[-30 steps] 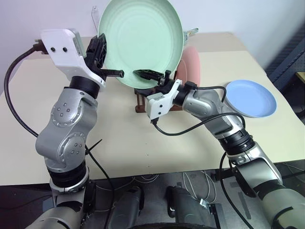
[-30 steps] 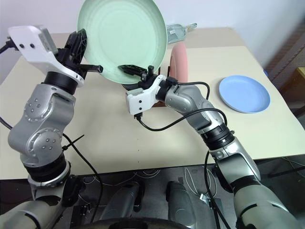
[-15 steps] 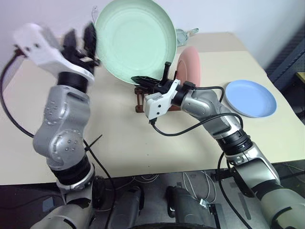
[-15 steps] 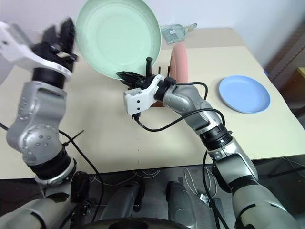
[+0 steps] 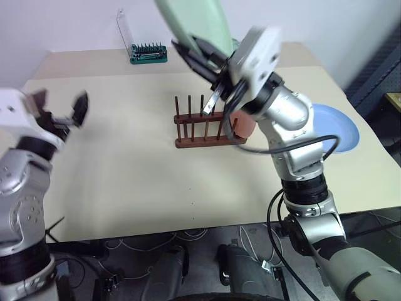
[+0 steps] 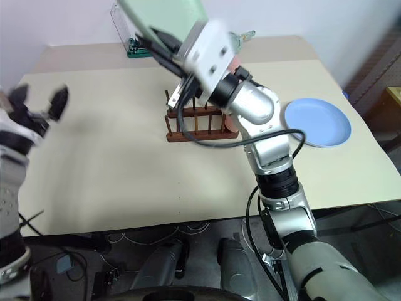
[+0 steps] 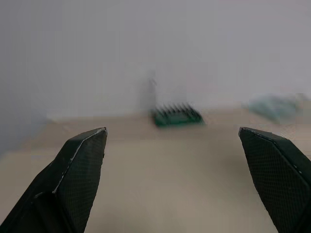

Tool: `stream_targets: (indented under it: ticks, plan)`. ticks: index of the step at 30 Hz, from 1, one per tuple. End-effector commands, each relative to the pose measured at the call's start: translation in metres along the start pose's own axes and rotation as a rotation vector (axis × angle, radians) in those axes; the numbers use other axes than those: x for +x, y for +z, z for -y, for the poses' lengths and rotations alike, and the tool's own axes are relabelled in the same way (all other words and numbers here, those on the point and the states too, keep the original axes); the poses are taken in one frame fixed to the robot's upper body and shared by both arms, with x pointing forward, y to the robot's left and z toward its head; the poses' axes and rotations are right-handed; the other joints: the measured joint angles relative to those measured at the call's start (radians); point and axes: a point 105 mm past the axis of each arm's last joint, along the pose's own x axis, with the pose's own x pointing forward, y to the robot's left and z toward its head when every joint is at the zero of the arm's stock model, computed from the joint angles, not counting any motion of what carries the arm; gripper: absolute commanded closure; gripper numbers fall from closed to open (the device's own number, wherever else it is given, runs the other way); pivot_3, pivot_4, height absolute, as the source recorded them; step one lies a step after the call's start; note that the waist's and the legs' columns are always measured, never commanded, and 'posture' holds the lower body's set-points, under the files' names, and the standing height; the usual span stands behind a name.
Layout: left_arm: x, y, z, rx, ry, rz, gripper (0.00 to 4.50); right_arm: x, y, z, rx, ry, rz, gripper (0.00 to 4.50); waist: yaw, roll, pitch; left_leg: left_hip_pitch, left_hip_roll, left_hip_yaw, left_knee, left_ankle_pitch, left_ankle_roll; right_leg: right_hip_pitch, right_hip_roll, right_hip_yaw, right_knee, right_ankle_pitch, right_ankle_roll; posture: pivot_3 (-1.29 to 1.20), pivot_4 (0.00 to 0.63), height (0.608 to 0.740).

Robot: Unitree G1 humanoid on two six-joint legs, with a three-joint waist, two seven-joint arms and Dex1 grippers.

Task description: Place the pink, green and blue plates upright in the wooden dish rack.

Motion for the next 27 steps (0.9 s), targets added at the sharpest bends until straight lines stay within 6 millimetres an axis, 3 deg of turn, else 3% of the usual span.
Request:
stream_targets:
  ticks: [1,5,8,13,17,22,27]
  plan:
    - [-0.015,-0.011,0.052,0.046,-0.304,-0.054,0.04,-0.005,0.029,0.001,0.286,0.012,0.082,4.5,-0.001,0.001,0.0,0.0,0.0,0.0,-0.001,0.0,0.0,0.0,0.0,0.0,0.0,0.0,0.0,0.0,0.15,0.74]
    - [-0.027,-0.026,0.073,0.032,-0.424,-0.113,0.04,-0.009,0.024,0.004,0.427,-0.013,0.023,4.5,0.0,0.003,0.001,0.0,0.002,0.0,-0.002,-0.002,-0.002,-0.002,-0.001,0.0,0.0,-0.002,-0.005,0.0,0.15,0.74]
    - [-0.038,-0.041,0.106,-0.004,-0.577,-0.151,0.04,-0.014,-0.002,0.014,0.653,-0.158,-0.052,4.5,-0.003,0.007,0.0,0.0,0.002,0.002,-0.002,-0.002,-0.002,-0.002,-0.001,0.0,0.0,-0.002,-0.006,0.0,0.15,0.74]
    - [-0.04,-0.042,0.131,-0.048,-0.669,-0.134,0.04,-0.018,-0.025,0.024,0.901,-0.291,-0.096,4.5,-0.001,0.009,0.001,-0.002,0.002,0.003,-0.002,0.0,0.0,-0.004,-0.001,0.001,-0.001,-0.002,-0.006,0.0,0.15,0.74]
    - [-0.038,-0.041,0.135,-0.066,-0.67,-0.124,0.04,-0.023,-0.041,0.034,1.018,-0.409,-0.128,4.5,-0.001,0.009,0.001,-0.002,0.002,0.003,-0.002,0.0,0.001,-0.004,-0.001,0.001,-0.001,-0.002,-0.006,0.0,0.15,0.74]
    - [-0.037,-0.039,0.137,-0.073,-0.668,-0.118,0.04,-0.031,-0.059,0.04,1.036,-0.515,-0.195,4.5,-0.003,0.009,0.001,-0.003,0.002,0.003,-0.002,0.0,0.001,-0.004,-0.001,0.0,-0.001,-0.002,-0.006,0.0,0.15,0.74]
    - [-0.037,-0.038,0.138,-0.081,-0.665,-0.114,0.04,-0.032,-0.062,0.044,1.048,-0.555,-0.192,4.5,-0.004,0.009,0.001,-0.003,0.002,0.003,-0.002,0.0,0.001,-0.004,-0.001,0.0,-0.001,-0.002,-0.006,0.0,0.15,0.74]
